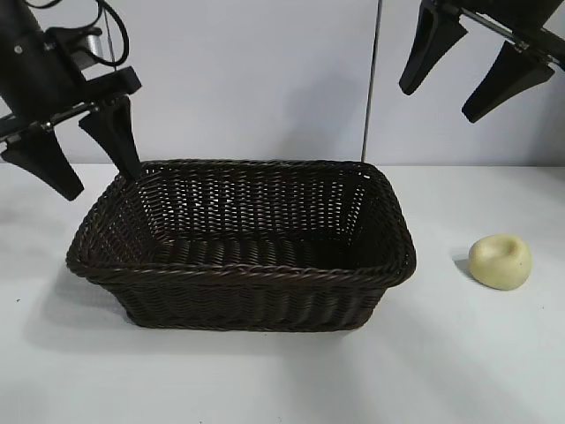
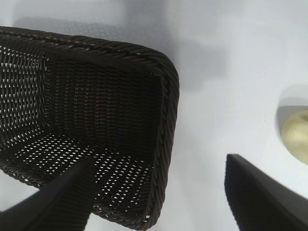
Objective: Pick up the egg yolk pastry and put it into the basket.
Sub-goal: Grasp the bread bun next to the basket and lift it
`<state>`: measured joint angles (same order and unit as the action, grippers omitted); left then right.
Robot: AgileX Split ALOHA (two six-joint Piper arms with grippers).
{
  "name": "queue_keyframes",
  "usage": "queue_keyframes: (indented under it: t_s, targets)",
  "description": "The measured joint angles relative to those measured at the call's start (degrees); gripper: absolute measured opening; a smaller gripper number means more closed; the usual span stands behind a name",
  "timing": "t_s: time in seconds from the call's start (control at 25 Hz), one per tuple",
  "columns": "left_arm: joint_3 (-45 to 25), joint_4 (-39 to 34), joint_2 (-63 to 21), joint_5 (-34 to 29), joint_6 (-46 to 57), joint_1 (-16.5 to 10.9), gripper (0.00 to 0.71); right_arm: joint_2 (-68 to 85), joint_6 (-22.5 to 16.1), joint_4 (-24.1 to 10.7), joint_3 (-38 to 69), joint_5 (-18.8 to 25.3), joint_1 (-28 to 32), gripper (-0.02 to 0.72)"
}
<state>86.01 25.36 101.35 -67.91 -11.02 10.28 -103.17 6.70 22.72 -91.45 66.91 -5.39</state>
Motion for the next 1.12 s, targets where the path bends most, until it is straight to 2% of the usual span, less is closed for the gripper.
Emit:
queue_keyframes:
  t_s: [0.2, 0.48, 0.64, 0.88, 1.12]
  targets:
    - [-2.10, 6.50, -3.81, 1.25, 0.00, 0.00, 0.508, 0.00, 0.00, 0.00, 0.00, 0.00, 0.00, 0.540]
    - [-10.40, 13.58, -4.07, 9.60, 0.00, 0.00, 0.508, 0.00, 0.00, 0.00, 0.00, 0.00, 0.00, 0.540]
    - [-12.51, 14.74, -4.07, 12.41, 0.00, 0.52, 0.508, 0.00, 0.00, 0.00, 0.00, -0.36, 0.00, 0.540]
    - [-12.70, 14.93, -4.07, 15.55, 0.00, 3.95, 0.508, 0.00, 0.00, 0.00, 0.00, -0.42, 0.00, 0.540]
    - [-12.70, 14.76, -4.07, 17.24, 0.00, 4.34, 0.508, 0.00, 0.00, 0.00, 0.00, -0.42, 0.00, 0.540]
